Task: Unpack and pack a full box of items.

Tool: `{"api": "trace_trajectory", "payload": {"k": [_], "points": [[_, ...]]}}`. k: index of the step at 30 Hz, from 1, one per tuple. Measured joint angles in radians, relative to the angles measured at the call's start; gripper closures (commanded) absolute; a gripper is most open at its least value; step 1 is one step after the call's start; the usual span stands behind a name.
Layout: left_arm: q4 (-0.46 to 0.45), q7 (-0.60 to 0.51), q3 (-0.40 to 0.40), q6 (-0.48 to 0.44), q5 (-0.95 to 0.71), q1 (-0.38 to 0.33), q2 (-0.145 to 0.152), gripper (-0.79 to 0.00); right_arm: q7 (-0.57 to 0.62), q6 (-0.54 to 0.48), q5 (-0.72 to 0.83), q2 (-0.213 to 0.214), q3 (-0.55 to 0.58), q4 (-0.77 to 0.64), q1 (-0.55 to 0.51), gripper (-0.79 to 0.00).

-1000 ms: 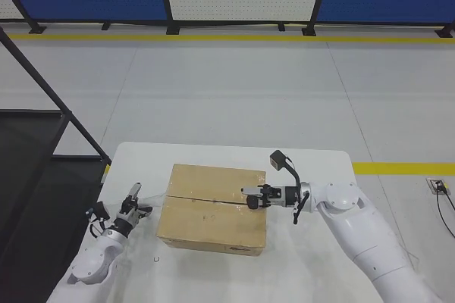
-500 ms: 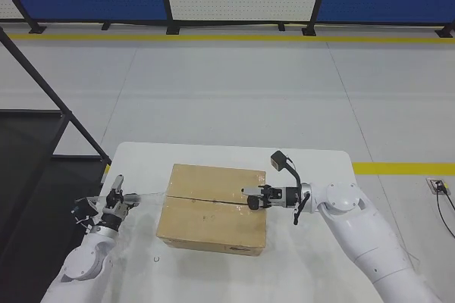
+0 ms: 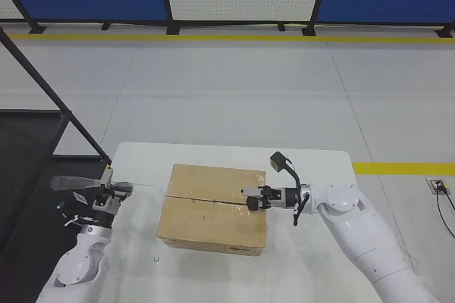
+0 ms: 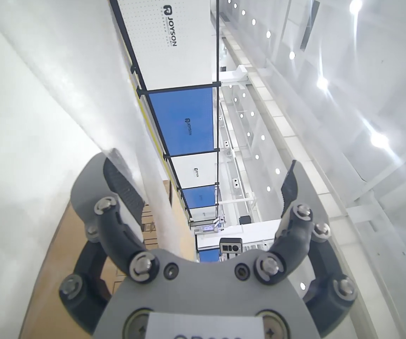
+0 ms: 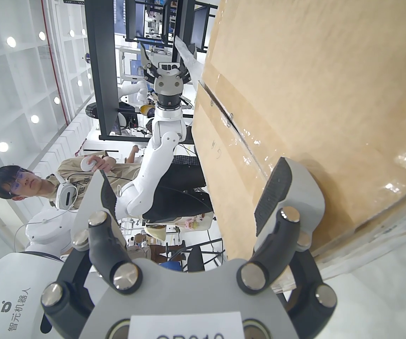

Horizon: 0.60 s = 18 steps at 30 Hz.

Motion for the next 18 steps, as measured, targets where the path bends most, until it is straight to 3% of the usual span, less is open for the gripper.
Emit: {"api": "trace_trajectory", "payload": {"k": [9,18], "points": [[-0.059,-0.005,-0.018,0.045,0.040,0.001,-0.002,-0.785,0.002,-0.005,0.002,0.003,0.009,-0.001,-0.007,-0.785],[0.050,-0.057,0.006,0.123,0.007,-0.074,-0.013,-0.785,0.002,-0.005,-0.003,0.004,0.012,-0.009,-0.014,-0.785]]}}
